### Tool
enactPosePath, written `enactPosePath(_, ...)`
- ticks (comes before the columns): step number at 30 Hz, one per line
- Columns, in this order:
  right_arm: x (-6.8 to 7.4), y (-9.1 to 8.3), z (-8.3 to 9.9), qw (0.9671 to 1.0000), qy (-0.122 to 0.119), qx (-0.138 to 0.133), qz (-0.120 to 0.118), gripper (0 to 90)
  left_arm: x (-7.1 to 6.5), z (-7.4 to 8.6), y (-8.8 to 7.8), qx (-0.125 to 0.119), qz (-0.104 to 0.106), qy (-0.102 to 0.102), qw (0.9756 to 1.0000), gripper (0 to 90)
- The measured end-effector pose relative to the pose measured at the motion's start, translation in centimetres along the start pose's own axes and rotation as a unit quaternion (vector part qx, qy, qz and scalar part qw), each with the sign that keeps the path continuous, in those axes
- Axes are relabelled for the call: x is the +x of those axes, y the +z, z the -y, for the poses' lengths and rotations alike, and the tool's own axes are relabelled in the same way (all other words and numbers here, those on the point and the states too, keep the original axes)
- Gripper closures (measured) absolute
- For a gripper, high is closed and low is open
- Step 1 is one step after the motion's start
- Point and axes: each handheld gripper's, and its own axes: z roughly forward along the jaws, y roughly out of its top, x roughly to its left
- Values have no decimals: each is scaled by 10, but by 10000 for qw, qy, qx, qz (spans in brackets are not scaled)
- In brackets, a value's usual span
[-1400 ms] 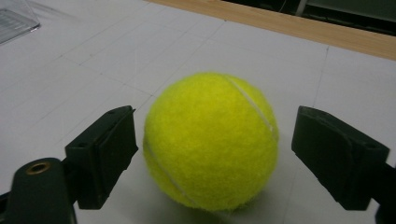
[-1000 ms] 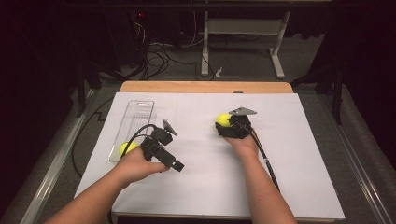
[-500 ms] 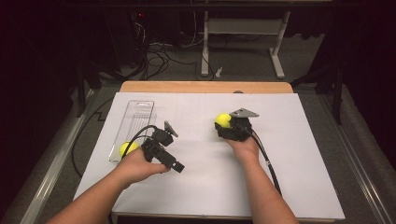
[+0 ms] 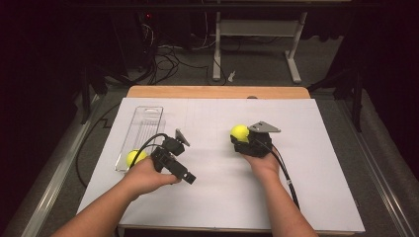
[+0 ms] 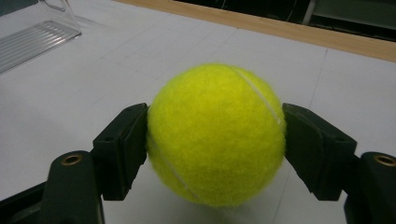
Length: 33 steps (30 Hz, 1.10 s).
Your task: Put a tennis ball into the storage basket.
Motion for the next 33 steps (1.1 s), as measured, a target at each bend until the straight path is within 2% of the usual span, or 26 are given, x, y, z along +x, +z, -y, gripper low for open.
enactPosePath(6, -2, -13, 7, 10000, 47, -45, -35, 275, 0, 0, 1, -22, 34, 9, 10000, 6)
enactPosePath(14, 0, -31, 12, 9999, -62, -113, -33, 275, 0, -1, 2, -12, 29, 2, 10000, 6)
enactPosePath(33, 6, -81, 29, 9991, -146, -373, -159, 276, 1, 0, 2, 7, 12, -8, 10000, 6)
